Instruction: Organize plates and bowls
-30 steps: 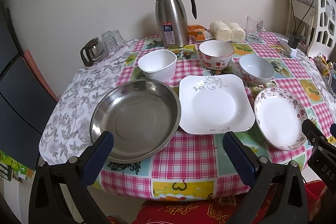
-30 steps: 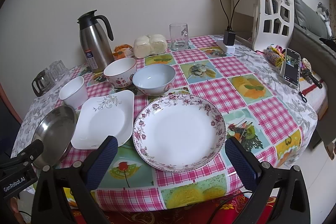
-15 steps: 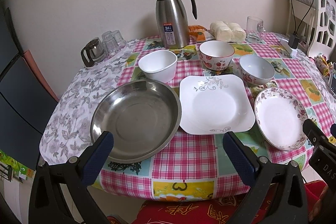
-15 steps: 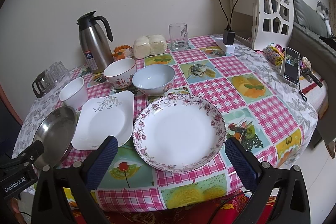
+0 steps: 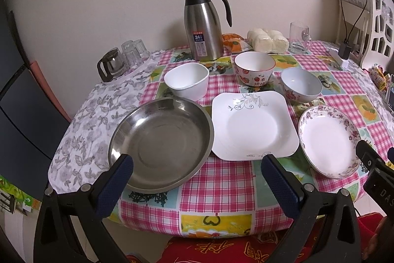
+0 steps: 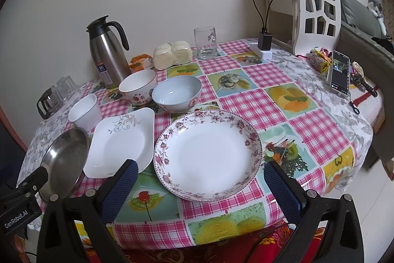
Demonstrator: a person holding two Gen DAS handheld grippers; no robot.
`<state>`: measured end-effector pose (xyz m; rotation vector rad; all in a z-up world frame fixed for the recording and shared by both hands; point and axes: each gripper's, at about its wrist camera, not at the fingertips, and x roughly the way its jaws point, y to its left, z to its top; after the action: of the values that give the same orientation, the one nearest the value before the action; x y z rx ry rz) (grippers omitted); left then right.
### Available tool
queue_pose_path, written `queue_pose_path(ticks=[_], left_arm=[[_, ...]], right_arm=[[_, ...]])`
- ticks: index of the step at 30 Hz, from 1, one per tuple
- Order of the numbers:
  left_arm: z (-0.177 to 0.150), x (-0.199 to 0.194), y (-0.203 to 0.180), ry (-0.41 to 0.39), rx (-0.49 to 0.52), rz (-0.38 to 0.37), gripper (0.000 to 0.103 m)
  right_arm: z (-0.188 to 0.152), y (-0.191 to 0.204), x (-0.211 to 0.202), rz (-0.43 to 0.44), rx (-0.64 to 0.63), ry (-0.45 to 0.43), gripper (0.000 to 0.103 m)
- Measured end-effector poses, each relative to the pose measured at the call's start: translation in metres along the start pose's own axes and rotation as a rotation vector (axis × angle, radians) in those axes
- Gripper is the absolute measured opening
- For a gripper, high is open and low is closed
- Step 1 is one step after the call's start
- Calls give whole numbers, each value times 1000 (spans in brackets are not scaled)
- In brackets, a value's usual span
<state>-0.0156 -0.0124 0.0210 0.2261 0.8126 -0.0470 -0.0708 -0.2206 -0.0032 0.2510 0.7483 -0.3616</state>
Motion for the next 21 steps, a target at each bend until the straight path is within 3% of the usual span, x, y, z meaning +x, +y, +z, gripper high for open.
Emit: queue_pose_path(ticks=[21], left_arm=[[1, -3, -1, -17, 9, 15, 103]], right_arm=[[-1, -6, 2, 4, 33, 11, 103]])
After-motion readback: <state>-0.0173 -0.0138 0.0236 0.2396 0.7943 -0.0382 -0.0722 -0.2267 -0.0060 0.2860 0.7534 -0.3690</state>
